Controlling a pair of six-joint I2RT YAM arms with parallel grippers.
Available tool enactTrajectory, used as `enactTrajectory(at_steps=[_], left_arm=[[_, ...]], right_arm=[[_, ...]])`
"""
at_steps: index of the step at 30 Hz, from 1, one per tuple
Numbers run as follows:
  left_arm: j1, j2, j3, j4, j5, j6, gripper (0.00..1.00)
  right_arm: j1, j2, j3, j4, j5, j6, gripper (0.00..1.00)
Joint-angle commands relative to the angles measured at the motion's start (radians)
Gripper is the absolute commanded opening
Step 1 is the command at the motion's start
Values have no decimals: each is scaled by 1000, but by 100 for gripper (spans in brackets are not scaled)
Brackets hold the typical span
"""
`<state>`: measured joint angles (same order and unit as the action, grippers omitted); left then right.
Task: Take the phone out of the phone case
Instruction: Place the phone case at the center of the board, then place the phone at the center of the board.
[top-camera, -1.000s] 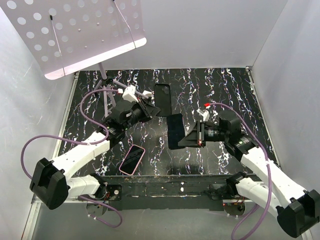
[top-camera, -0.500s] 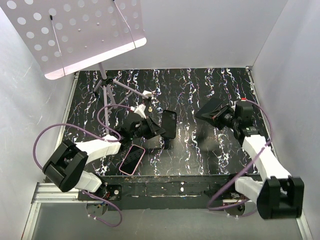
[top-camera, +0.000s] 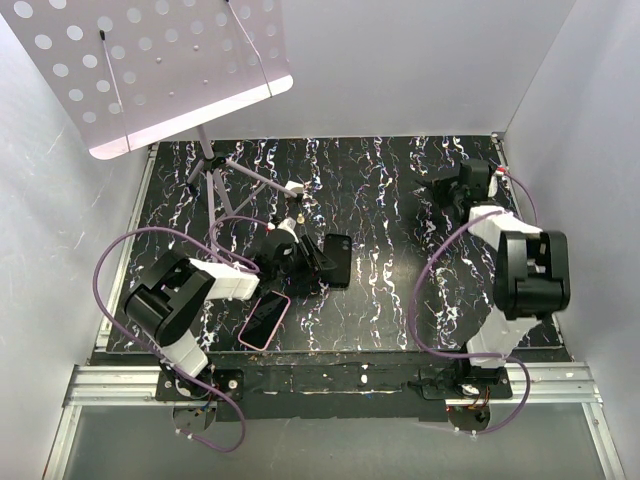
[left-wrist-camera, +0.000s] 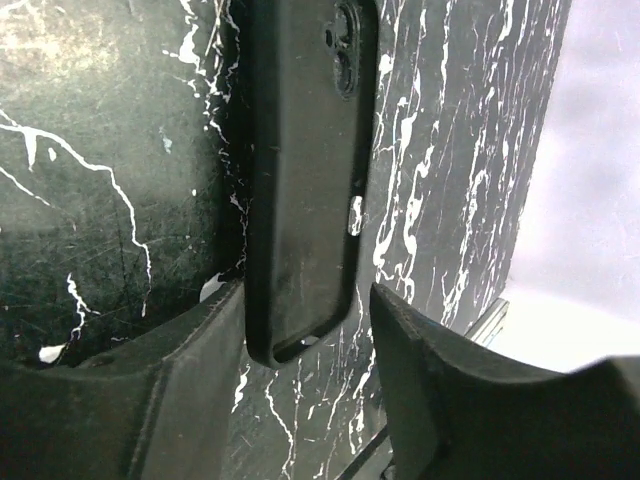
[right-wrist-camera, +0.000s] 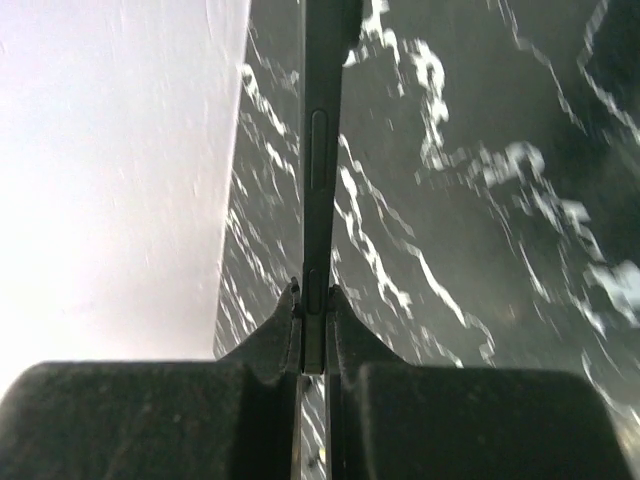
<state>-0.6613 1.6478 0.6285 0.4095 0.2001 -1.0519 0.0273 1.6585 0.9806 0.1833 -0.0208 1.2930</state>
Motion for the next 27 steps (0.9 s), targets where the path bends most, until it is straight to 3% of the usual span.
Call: enactTrajectory(at_steps=[1, 2, 10, 16, 21, 27], left_arm=[[6, -16, 33, -20, 27, -19, 57], [8, -28, 34, -35, 24, -8, 65], [6, -221, 66, -259, 16, 139, 76], [6, -310, 163, -455, 71, 343, 75], [6, -330, 214, -505, 97, 394, 75], [8, -322, 247, -526, 121, 409, 74]], right_arm=[[-4, 147, 170, 163, 160, 104, 1], [-4, 182, 197, 169, 191, 121, 1], [11, 450, 544, -2, 375, 226, 1], [17, 563, 682, -73, 430, 307, 1], [29, 675, 863, -182, 435, 315, 3], [31, 742, 941, -260, 421, 302, 7]])
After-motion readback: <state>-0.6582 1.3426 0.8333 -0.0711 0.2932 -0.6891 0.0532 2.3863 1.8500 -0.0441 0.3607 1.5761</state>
